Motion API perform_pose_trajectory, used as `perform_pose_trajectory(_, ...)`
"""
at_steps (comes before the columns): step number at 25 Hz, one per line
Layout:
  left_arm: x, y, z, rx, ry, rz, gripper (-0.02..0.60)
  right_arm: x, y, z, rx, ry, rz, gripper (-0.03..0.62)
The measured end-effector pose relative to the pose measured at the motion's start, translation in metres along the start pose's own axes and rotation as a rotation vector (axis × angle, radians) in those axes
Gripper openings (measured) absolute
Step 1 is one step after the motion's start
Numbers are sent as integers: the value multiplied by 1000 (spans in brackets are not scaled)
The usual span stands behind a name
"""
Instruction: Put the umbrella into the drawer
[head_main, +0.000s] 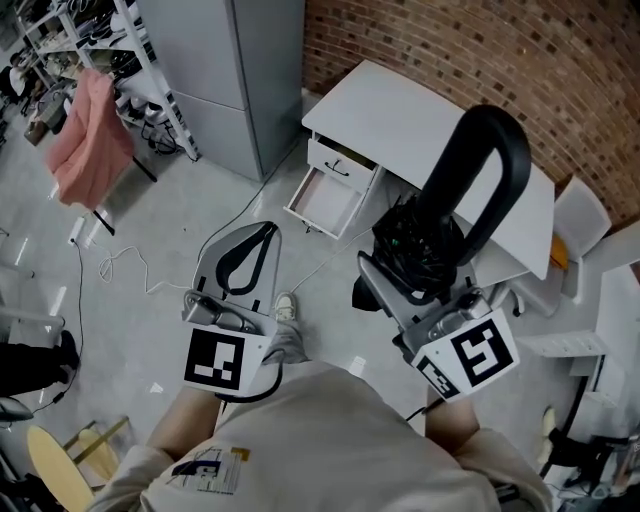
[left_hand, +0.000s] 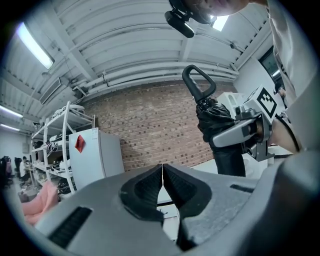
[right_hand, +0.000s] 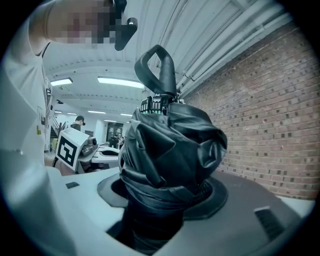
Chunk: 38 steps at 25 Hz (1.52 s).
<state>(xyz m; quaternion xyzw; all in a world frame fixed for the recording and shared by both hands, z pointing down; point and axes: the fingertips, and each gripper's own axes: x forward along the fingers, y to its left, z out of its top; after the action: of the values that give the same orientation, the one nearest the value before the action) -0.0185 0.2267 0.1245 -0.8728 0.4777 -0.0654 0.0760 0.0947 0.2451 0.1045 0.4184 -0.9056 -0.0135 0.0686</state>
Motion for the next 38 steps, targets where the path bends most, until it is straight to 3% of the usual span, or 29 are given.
perform_pose_trajectory(18,145,155,-39,30,43,-102,14,202,-81,1,1,103,-49,262)
perform_pose_trajectory(22,161,179,-50,0,46,-98,14,232,-93,-4,-3,124,-56,262)
perform_pose_trajectory(31,200,196,-77,-75,92,-86,14,269,-128,-33,29,200,-36,262)
perform_pose_trajectory(38,236,193,-104,-102,151,-34,14,291,-169,-78,56,275,9,261)
